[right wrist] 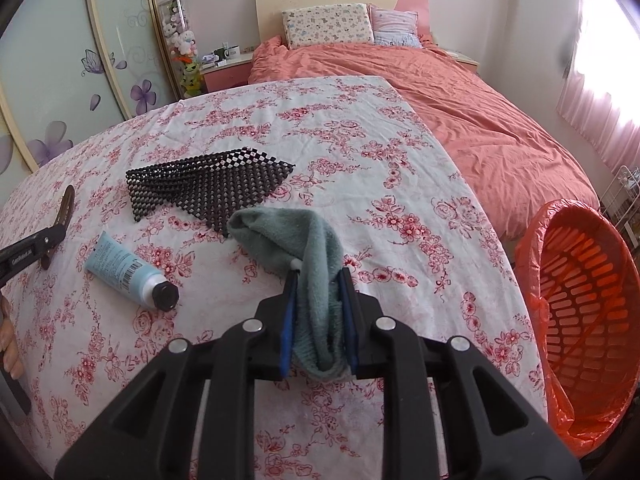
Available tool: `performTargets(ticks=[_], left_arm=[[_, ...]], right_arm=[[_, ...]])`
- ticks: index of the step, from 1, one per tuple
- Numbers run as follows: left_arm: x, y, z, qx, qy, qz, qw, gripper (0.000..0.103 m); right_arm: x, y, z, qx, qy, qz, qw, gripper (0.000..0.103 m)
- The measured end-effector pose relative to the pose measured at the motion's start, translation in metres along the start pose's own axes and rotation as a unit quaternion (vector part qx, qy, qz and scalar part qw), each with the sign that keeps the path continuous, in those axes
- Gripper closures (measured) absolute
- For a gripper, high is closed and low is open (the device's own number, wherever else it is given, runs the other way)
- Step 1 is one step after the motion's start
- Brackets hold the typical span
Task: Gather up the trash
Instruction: 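Hold the grey-green sock in the right tool and the brown clip in the left tool, then carry the sock and clip over the orange basket and open both tools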
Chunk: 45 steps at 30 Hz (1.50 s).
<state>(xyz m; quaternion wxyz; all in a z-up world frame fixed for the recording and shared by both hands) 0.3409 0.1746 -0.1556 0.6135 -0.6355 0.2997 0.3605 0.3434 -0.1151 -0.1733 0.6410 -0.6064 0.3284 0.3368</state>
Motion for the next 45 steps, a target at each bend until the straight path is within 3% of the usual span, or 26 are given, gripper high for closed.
performTargets(ticks=[5,23,27,29,30,32,45], left_arm=[[-0.013,0.02,-0.008,0.023,0.012,0.0,0.9997,0.069],[-0.012,0.02,-0.004,0.023,-0.01,0.002,0.9997,0.06],[-0.013,0.023,-0.005,0.026,-0.014,0.002,0.9996,0.06],[-0.013,0.023,-0.009,0.027,-0.001,0.001,0.9996,0.07],[-0.014,0.023,-0.012,0.036,-0.008,-0.001,0.9993,0.07],[-0.015,0.023,-0.015,0.047,-0.015,-0.003,0.9988,0.07],[-0.051,0.017,-0.039,0.057,0.004,-0.022,0.9981,0.07]], right_arm=[[0.0,0.0,0.0,0.0,0.0,0.0,1.0,0.081],[0.002,-0.001,0.001,-0.003,0.002,0.0,1.0,0.079],[0.002,-0.001,0.002,-0.004,0.003,0.0,1.0,0.078],[0.002,-0.001,0.001,-0.004,0.002,0.0,1.0,0.079],[0.001,-0.001,0.002,-0.005,-0.002,-0.001,1.0,0.086],[0.0,-0.001,0.004,-0.009,-0.003,-0.002,1.0,0.088],[-0.059,0.006,-0.018,0.017,-0.032,-0.048,0.998,0.091]])
Point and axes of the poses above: each gripper's, at about its wrist camera, not at the fingertips, and x roughly the way its jaws point, z to its left, y to its underside, the point moved 10 cm from there along x, roughly the way its jaws point, and after that the axes turned 5 degrees about z, right-handed, at the moved point
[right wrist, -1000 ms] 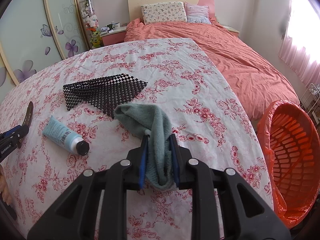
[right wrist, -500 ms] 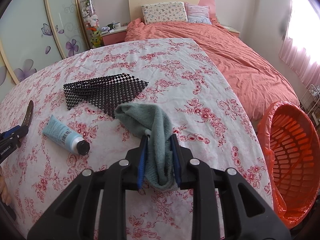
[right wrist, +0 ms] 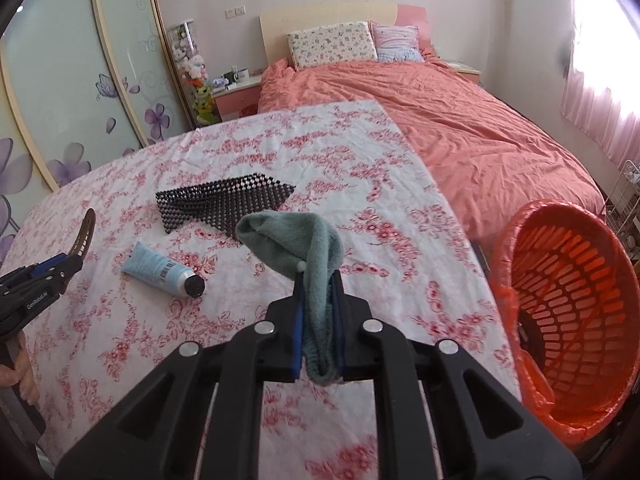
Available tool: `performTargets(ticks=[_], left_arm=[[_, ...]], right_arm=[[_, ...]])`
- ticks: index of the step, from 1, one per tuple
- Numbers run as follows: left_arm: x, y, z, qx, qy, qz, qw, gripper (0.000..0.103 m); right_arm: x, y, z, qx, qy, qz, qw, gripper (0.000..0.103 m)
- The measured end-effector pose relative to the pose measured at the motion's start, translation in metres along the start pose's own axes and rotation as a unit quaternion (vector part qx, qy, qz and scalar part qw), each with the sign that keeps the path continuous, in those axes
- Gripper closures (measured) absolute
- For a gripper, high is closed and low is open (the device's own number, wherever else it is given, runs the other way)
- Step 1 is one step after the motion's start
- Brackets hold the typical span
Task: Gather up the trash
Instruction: 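Carry the sock and clip over the orange basket and open both tools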
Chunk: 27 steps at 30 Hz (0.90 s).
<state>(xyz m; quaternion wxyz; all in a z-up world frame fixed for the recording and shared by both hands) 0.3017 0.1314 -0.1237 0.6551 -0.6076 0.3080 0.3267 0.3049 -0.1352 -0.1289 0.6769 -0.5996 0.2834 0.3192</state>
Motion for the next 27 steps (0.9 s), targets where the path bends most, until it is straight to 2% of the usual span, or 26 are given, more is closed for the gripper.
performTargets(ticks=[6,15,21,27], left_arm=[[-0.029,-0.007,-0.037,0.023,0.022,-0.018,0.9993,0.07],[-0.071,-0.018,-0.116,0.062,0.083,-0.045,0.9936,0.07],[-0.097,-0.021,-0.191,0.102,0.138,-0.066,0.9829,0.07],[-0.114,-0.019,-0.265,0.135,0.196,-0.072,0.9686,0.07]], right_arm=[[-0.042,-0.005,-0.025,0.023,0.006,-0.031,0.999,0.091],[-0.101,-0.006,-0.088,0.068,0.043,-0.077,0.994,0.09],[-0.122,0.0,-0.136,0.106,0.07,-0.094,0.987,0.09],[-0.135,0.005,-0.182,0.143,0.082,-0.105,0.981,0.09]])
Point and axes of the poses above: each gripper's, at about its wrist camera, not at the fingertips, and x roughly the way its jaws point, z to its left, y to its underside, the point moved 10 cm from there along x, roughly the way its jaws point, and after that the axes turned 5 degrees about z, right-handed, at the moved point
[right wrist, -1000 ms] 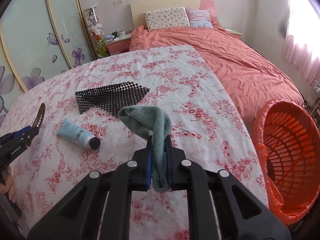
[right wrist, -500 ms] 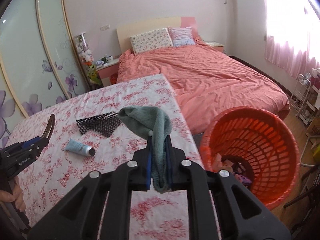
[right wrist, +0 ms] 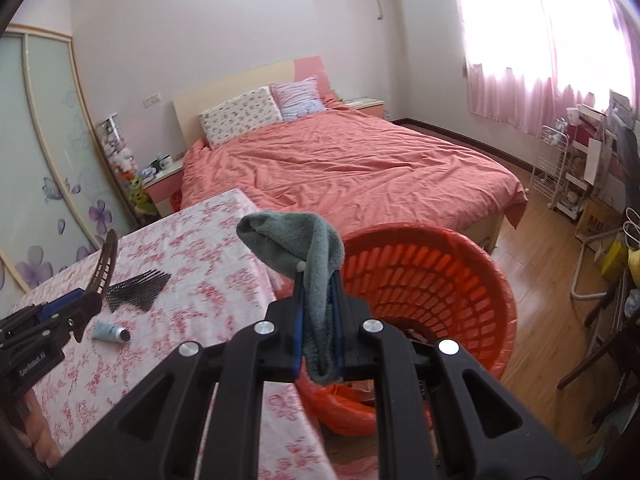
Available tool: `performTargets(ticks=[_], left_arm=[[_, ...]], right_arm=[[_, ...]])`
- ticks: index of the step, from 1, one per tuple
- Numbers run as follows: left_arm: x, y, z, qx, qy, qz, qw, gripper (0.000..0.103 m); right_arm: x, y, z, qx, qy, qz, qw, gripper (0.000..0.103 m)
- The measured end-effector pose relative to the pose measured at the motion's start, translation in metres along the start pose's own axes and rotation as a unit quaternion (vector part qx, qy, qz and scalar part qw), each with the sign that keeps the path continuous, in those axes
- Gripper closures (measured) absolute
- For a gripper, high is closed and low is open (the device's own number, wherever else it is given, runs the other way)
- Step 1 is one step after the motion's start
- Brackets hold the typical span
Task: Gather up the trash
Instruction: 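Carry the sock and clip over the orange basket and open both tools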
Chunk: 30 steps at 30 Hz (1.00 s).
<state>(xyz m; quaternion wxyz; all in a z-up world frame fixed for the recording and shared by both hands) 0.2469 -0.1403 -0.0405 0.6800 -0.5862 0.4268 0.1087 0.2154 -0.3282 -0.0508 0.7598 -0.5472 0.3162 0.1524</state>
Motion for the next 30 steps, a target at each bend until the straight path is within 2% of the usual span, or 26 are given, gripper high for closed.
performTargets(ticks=[3,11,13,15,16,19,23,25,30], left_arm=[[0.014,-0.008,-0.034,0.005,0.036,0.004,0.9993,0.07],[0.056,-0.018,-0.109,0.035,0.092,0.023,0.9949,0.07],[0.069,-0.018,-0.121,0.045,0.092,0.033,0.9942,0.069],[0.083,-0.015,-0.126,0.049,0.085,0.045,0.9941,0.066],[0.092,-0.012,-0.127,0.05,0.081,0.051,0.9941,0.059],[0.099,-0.004,-0.115,0.047,0.063,0.061,0.995,0.051],[0.097,0.006,-0.091,0.042,0.036,0.068,0.9961,0.048],[0.093,0.009,-0.077,0.035,0.021,0.069,0.9968,0.043],[0.078,0.021,-0.03,0.024,-0.032,0.067,0.9969,0.039]], right_arm=[[0.002,-0.004,-0.02,0.018,-0.002,-0.001,1.0,0.09],[0.026,-0.011,-0.063,0.063,-0.014,0.007,0.998,0.088],[0.035,-0.013,-0.074,0.075,-0.02,0.01,0.997,0.08],[0.045,-0.013,-0.087,0.085,-0.013,0.013,0.996,0.062],[0.047,-0.012,-0.09,0.087,-0.011,0.015,0.996,0.059],[0.056,-0.004,-0.101,0.09,-0.003,0.024,0.996,0.055],[0.06,0.009,-0.104,0.09,0.01,0.034,0.995,0.051],[0.061,0.014,-0.102,0.086,0.015,0.038,0.995,0.05],[0.061,0.024,-0.081,0.061,0.022,0.047,0.997,0.048]])
Point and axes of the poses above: each gripper's, at about its wrist camera, not at the fingertips, and x roughly the way its jaws point, z to its left, y to its underside, the point moved 10 cm from there along x, roughly the way its jaws point, and after that the axes turned 5 degrees about z, right-handed, at the moved point
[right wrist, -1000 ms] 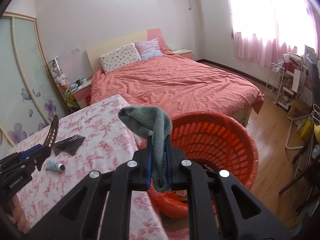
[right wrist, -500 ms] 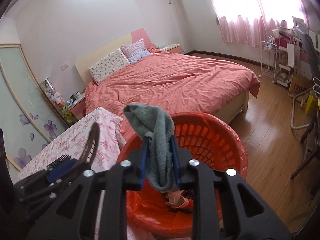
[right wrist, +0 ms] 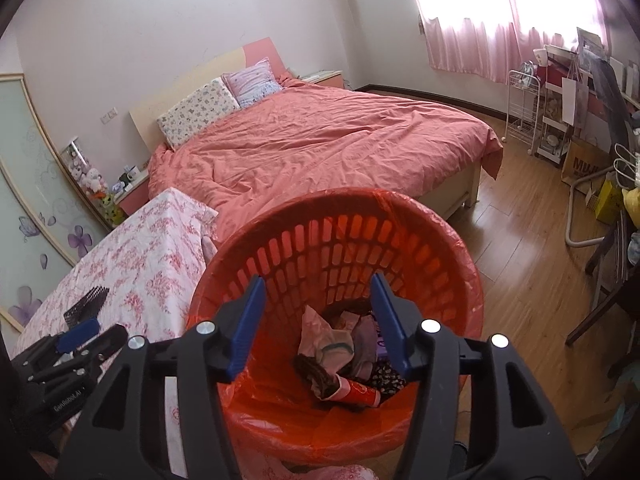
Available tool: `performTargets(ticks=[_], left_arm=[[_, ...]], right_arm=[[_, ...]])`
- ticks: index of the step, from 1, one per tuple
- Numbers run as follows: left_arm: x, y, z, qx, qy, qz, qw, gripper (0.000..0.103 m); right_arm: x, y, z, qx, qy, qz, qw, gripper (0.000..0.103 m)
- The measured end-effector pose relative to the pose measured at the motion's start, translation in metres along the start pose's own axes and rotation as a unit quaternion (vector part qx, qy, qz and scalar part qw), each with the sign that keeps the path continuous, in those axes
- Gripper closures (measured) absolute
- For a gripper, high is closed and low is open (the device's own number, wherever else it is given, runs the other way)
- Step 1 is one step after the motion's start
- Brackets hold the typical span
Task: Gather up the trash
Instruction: 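Carry the sock and clip over the orange basket and open both tools, then grasp the light-blue tube with the left tool while the right tool reaches for the black mesh pad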
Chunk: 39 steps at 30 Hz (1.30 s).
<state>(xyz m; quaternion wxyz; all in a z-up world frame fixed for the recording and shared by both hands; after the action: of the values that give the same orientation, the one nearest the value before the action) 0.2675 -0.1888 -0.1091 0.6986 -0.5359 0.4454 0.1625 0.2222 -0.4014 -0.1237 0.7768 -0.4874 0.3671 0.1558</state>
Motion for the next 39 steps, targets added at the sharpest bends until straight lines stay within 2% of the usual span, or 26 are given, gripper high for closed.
performTargets(ticks=[3,6,10,13,16,24,27,29,34,39], left_arm=[[-0.005,0.009,0.036,-0.007,-0.056,-0.006,0.9984,0.036],[-0.008,0.019,0.083,-0.035,-0.106,-0.005,0.9937,0.033],[-0.006,0.032,0.142,-0.086,-0.165,0.01,0.9824,0.032],[0.003,0.039,0.168,-0.114,-0.188,0.026,0.9751,0.029],[0.01,0.048,0.176,-0.118,-0.2,0.041,0.9719,0.028],[-0.004,0.085,0.208,-0.144,-0.171,0.055,0.9732,0.028],[-0.01,0.097,0.225,-0.172,-0.142,0.051,0.9735,0.028],[-0.01,0.097,0.232,-0.187,-0.126,0.046,0.9731,0.029],[-0.002,0.086,0.232,-0.194,-0.107,0.037,0.9745,0.047],[0.0,0.077,0.228,-0.2,-0.087,0.023,0.9756,0.047]], right_arm=[[0.001,0.01,0.021,-0.023,0.0,0.007,1.0,0.048],[0.002,0.02,0.04,-0.045,-0.004,0.015,0.999,0.048],[0.007,0.037,0.073,-0.077,-0.012,0.031,0.997,0.048],[0.01,0.047,0.096,-0.093,-0.02,0.041,0.995,0.048],[0.011,0.055,0.117,-0.11,-0.028,0.047,0.992,0.048],[0.012,0.067,0.157,-0.144,-0.041,0.053,0.987,0.048],[0.017,0.074,0.169,-0.154,-0.046,0.06,0.985,0.048],[0.02,0.078,0.175,-0.158,-0.048,0.065,0.984,0.048],[0.024,0.088,0.191,-0.176,-0.051,0.074,0.98,0.048],[0.028,0.093,0.203,-0.191,-0.052,0.078,0.977,0.048]])
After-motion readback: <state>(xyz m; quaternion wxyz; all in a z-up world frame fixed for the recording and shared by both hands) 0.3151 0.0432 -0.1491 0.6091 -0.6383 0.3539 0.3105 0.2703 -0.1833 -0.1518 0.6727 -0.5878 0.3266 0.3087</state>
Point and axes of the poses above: each gripper's, at about its wrist camera, not at the fingertips, and x roughly the way its jaws point, z to its left, y to its underside, the point moved 10 cm from there along x, roughly the way its jaws point, and after that the axes turned 5 degrees about z, right-handed, at the moved point
